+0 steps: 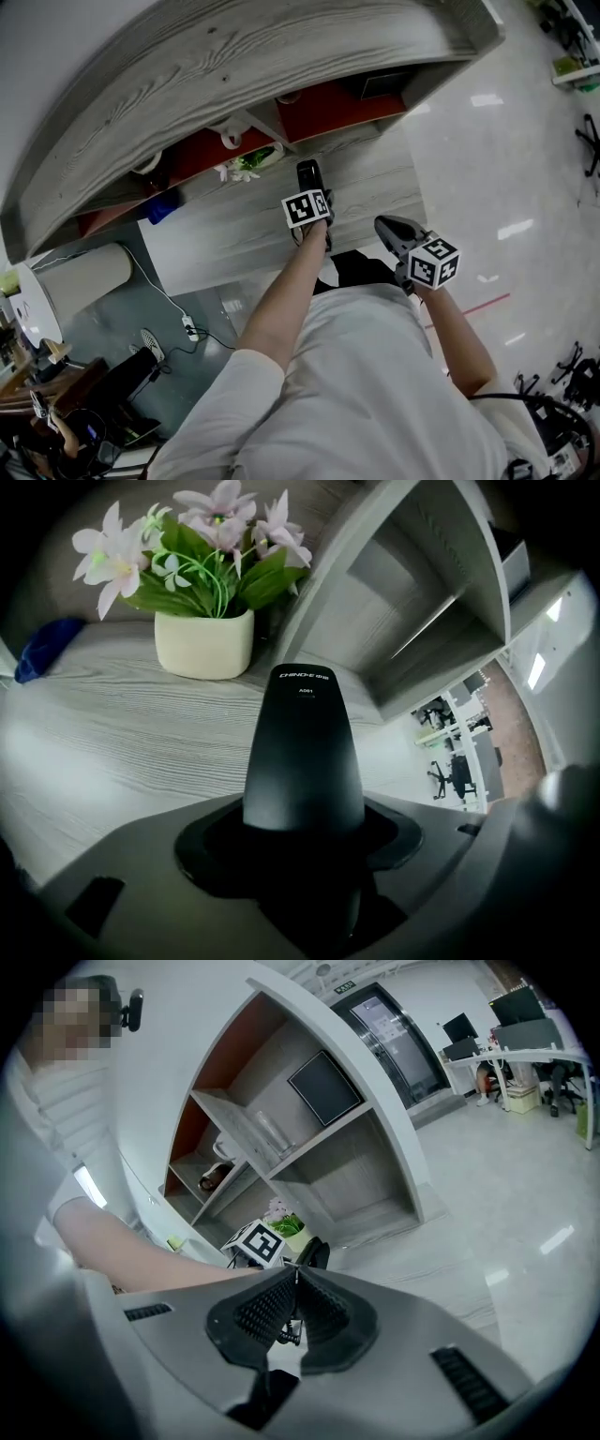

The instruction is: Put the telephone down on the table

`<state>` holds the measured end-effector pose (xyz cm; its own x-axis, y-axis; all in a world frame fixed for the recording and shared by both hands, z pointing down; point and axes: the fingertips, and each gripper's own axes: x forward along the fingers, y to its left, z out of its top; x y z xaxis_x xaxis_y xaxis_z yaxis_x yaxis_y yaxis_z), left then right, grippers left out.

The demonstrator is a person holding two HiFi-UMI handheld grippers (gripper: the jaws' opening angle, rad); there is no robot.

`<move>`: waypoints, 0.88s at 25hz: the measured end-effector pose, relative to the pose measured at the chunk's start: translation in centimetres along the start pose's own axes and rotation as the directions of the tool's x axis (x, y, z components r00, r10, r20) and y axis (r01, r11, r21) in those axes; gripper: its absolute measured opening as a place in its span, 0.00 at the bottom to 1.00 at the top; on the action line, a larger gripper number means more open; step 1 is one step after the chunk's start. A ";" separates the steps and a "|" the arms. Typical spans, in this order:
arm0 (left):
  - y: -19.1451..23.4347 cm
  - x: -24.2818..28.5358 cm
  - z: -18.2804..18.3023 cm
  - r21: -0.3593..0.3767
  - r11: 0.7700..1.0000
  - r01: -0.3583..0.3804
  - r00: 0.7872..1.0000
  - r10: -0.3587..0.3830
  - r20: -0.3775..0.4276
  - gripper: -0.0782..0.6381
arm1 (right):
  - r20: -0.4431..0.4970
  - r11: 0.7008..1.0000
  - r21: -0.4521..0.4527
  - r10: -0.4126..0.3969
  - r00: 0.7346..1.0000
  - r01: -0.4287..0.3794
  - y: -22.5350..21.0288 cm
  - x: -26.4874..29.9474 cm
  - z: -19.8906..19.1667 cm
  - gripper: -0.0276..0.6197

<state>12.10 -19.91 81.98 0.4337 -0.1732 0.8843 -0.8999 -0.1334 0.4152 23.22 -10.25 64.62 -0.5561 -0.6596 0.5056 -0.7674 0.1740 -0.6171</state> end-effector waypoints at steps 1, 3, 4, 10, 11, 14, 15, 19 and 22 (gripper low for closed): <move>0.0 0.4 0.2 0.001 1.000 -0.024 1.000 0.024 0.006 0.51 | -0.002 1.000 0.006 -0.005 1.000 0.005 -0.3 -0.3 -0.2 0.07; 0.1 1.1 0.3 0.000 0.998 -0.062 0.998 0.062 0.013 0.51 | -0.004 1.000 0.017 -0.014 1.000 0.014 -0.8 -0.9 -0.4 0.07; 0.2 1.4 0.3 -0.004 0.997 -0.081 0.997 0.081 0.016 0.51 | -0.004 1.000 0.021 -0.019 1.000 0.019 -1.1 -1.2 -0.5 0.07; 0.8 2.8 0.8 0.018 0.983 -0.180 0.983 0.179 0.032 0.51 | -0.012 0.999 0.031 -0.043 0.999 0.043 -2.4 -2.2 -0.5 0.07; 1.0 2.9 1.1 0.034 0.979 -0.201 0.979 0.199 0.042 0.51 | -0.013 0.998 0.031 -0.046 0.999 0.046 -2.5 -2.3 -0.6 0.07; 1.0 3.3 1.3 0.035 0.973 -0.226 0.973 0.225 0.044 0.51 | -0.014 0.998 0.036 -0.051 0.999 0.052 -2.9 -2.4 -0.7 0.07; 1.0 3.3 1.2 0.036 0.972 -0.231 0.972 0.230 0.042 0.51 | -0.016 0.998 0.039 -0.053 0.998 0.054 -2.9 -2.6 -0.8 0.07; 0.5 3.9 0.6 0.054 0.969 -0.242 0.970 0.241 0.033 0.51 | -0.027 0.997 0.041 -0.060 0.998 0.061 -3.4 -2.9 -1.0 0.07; 0.8 3.9 0.9 0.064 0.959 -0.275 0.961 0.274 0.029 0.51 | -0.030 0.998 0.037 -0.058 0.998 0.059 -3.7 -2.7 -0.9 0.07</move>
<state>13.09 -21.56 85.54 0.1717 -0.2310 0.9577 -0.9796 -0.1428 0.1411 27.26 -8.43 66.11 -0.5202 -0.6460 0.5586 -0.7867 0.1077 -0.6079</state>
